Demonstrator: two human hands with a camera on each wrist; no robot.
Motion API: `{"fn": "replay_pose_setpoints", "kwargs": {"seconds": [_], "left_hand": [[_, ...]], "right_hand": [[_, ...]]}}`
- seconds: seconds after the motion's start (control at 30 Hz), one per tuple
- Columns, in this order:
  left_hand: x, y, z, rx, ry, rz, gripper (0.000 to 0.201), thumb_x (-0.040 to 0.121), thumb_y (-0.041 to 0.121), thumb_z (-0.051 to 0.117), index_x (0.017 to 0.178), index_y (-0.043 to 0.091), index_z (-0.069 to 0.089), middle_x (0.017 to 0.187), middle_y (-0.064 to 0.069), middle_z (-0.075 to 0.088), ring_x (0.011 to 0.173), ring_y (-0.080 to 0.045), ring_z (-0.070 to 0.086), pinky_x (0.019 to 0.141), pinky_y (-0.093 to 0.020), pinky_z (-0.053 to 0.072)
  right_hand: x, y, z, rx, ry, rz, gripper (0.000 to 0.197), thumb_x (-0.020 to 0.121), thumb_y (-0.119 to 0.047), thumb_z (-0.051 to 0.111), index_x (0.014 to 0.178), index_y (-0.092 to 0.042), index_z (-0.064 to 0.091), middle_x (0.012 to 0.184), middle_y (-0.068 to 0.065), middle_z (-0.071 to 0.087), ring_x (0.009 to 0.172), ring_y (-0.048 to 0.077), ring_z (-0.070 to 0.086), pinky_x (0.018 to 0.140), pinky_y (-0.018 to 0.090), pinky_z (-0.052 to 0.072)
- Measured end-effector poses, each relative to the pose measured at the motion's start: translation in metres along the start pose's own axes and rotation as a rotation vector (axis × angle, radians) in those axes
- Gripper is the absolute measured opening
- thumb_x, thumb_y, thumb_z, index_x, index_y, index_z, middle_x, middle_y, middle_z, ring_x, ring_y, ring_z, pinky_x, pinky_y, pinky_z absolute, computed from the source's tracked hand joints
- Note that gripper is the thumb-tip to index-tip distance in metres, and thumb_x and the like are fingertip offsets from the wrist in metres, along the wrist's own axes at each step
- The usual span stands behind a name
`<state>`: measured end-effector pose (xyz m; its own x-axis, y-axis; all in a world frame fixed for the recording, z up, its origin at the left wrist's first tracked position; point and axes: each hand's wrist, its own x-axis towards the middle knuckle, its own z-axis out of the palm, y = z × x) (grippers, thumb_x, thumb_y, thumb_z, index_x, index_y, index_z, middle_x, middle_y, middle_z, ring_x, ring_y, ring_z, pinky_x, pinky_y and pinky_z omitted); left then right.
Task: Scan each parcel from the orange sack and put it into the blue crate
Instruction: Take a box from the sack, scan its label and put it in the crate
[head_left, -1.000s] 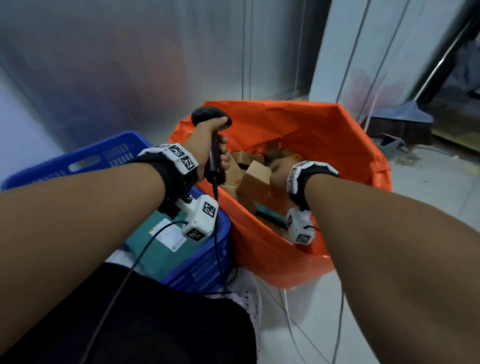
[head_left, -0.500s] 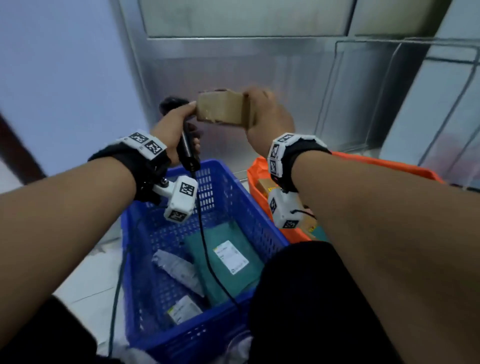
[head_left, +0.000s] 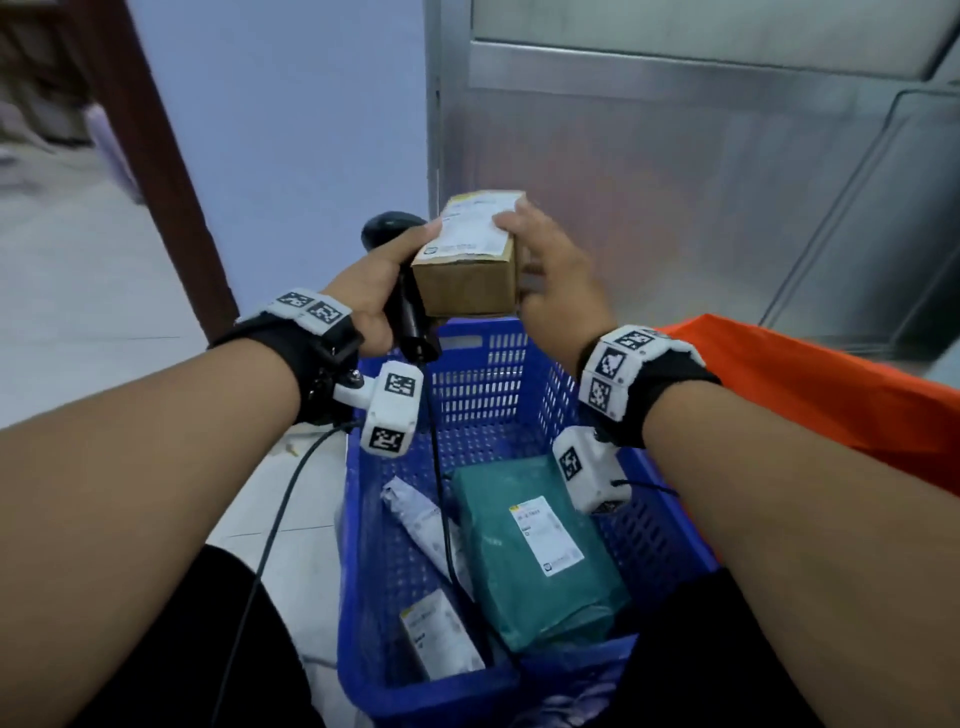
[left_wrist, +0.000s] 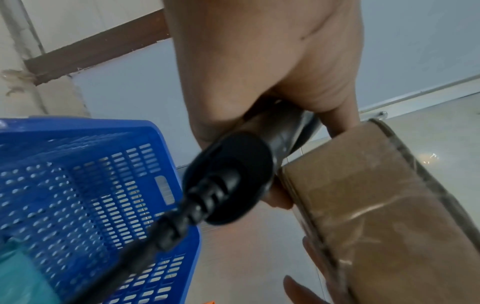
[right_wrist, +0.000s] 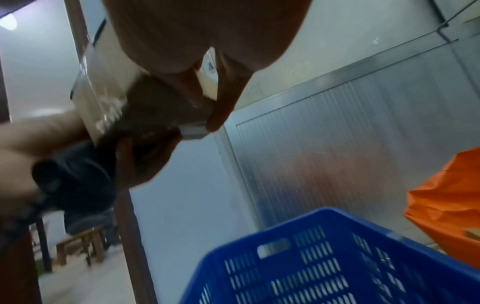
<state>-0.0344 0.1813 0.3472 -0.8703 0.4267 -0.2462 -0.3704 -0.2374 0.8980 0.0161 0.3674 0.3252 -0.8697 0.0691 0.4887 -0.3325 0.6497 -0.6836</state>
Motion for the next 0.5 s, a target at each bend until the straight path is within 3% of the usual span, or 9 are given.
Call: {"fn": "replay_pose_setpoints", "kwargs": {"seconds": [0.07, 0.13, 0.2, 0.3, 0.4, 0.5], "left_hand": [[0.005, -0.001, -0.006, -0.002, 0.023, 0.019, 0.026, 0.093, 0.039, 0.070, 0.099, 0.014, 0.076, 0.096, -0.007, 0.080, 0.081, -0.020, 0.075, 0.068, -0.032, 0.062], [0.009, -0.006, -0.012, -0.007, 0.052, 0.027, 0.028, 0.092, 0.032, 0.072, 0.107, 0.009, 0.075, 0.110, -0.011, 0.078, 0.094, -0.023, 0.076, 0.078, -0.038, 0.064], [0.012, -0.011, -0.019, -0.003, 0.086, 0.047, 0.034, 0.092, 0.028, 0.073, 0.117, 0.006, 0.072, 0.113, -0.014, 0.077, 0.094, -0.024, 0.077, 0.071, -0.039, 0.064], [0.014, -0.016, -0.027, -0.015, 0.112, 0.080, 0.040, 0.092, 0.023, 0.073, 0.127, 0.004, 0.068, 0.115, -0.016, 0.076, 0.101, -0.028, 0.076, 0.070, -0.040, 0.063], [0.013, -0.018, -0.028, -0.014, 0.088, 0.087, 0.038, 0.093, 0.020, 0.072, 0.127, 0.004, 0.068, 0.116, -0.017, 0.075, 0.104, -0.030, 0.075, 0.072, -0.041, 0.063], [0.011, -0.021, -0.027, 0.030, 0.034, 0.095, 0.038, 0.093, 0.020, 0.071, 0.127, 0.003, 0.067, 0.118, -0.015, 0.075, 0.103, -0.031, 0.075, 0.076, -0.044, 0.064]], "right_hand": [[0.009, -0.004, 0.000, 0.143, 0.047, 0.095, 0.077, 0.077, 0.002, 0.050, 0.135, -0.048, 0.049, 0.140, -0.002, 0.056, 0.110, 0.025, 0.067, 0.085, 0.044, 0.060], [0.011, -0.008, 0.001, 0.222, 0.094, 0.198, 0.069, 0.087, -0.001, 0.050, 0.142, -0.042, 0.045, 0.138, -0.001, 0.057, 0.119, 0.018, 0.060, 0.092, 0.034, 0.055], [0.010, -0.010, 0.002, 0.278, 0.086, 0.312, 0.061, 0.096, -0.013, 0.055, 0.151, -0.032, 0.035, 0.144, -0.001, 0.051, 0.127, 0.018, 0.053, 0.092, 0.036, 0.056], [0.007, -0.007, 0.004, 0.333, -0.064, 0.525, 0.070, 0.096, -0.034, 0.062, 0.155, -0.022, 0.025, 0.147, 0.005, 0.046, 0.123, 0.025, 0.055, 0.077, 0.046, 0.063], [0.002, -0.002, 0.005, 0.365, -0.261, 0.657, 0.070, 0.091, -0.048, 0.066, 0.146, -0.013, 0.041, 0.136, 0.009, 0.055, 0.112, 0.027, 0.062, 0.078, 0.052, 0.061], [-0.003, 0.004, 0.004, 0.404, -0.363, 0.674, 0.052, 0.088, -0.045, 0.071, 0.124, -0.011, 0.058, 0.125, 0.016, 0.064, 0.101, 0.028, 0.070, 0.083, 0.055, 0.059]]}}
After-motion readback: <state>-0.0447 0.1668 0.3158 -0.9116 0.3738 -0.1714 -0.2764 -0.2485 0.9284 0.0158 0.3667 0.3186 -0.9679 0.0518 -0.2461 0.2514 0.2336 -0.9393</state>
